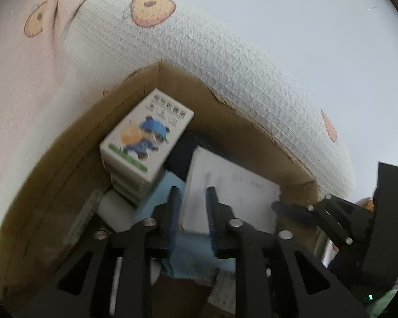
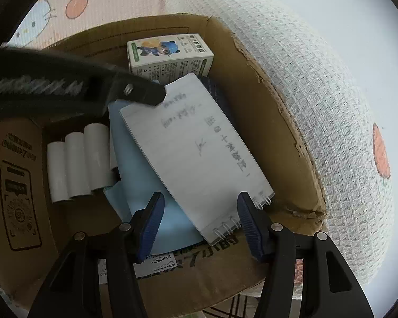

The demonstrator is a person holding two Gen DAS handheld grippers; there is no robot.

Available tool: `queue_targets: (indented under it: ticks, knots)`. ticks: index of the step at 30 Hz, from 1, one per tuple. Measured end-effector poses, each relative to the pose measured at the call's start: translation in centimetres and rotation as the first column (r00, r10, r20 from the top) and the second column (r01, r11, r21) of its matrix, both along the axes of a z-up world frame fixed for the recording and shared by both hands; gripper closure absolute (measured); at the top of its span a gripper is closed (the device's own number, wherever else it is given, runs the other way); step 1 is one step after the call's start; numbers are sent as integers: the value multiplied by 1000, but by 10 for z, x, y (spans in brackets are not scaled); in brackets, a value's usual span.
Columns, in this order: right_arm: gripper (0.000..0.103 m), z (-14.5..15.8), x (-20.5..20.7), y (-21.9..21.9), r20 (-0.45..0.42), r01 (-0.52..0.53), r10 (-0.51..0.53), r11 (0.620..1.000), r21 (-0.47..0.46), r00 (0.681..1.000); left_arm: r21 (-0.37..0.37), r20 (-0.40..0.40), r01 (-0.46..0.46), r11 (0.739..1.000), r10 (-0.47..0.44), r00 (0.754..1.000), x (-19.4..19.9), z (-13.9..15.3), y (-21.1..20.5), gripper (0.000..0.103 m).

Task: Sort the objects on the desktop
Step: 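Lower the notebook upright into the box beside the blue pack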

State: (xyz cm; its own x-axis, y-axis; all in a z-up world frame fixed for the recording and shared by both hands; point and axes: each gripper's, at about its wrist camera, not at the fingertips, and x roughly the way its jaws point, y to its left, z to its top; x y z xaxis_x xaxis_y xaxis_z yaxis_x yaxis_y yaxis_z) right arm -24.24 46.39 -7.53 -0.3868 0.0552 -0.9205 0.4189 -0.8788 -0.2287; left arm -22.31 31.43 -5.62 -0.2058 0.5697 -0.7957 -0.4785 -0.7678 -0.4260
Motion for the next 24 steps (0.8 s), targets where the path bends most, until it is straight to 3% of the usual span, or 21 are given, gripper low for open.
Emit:
queue_targets:
  ticks: [8, 15, 20, 22, 24]
  knots:
    - [48, 1, -6, 6, -16, 48, -48, 999, -22, 999, -63, -47, 14, 998, -17, 999, 26, 5, 7, 66]
    - [47, 2, -10, 8, -49, 77, -79, 996, -43, 996, -2, 49, -44, 999, 44, 998, 24, -3, 0, 66]
    - [46, 4, -17, 8, -56, 99, -101, 994, -45, 993, 35, 55, -56, 998, 54, 997, 25, -3, -1, 66]
    - [46, 3, -17, 8, -58, 112, -114, 993, -44, 992, 44, 66, -48, 998, 45, 997, 23, -4, 4, 71]
    - [46, 3, -18, 8, -58, 114, -117, 992, -44, 991, 67, 92, -53, 996, 46, 995, 21, -7, 7, 88]
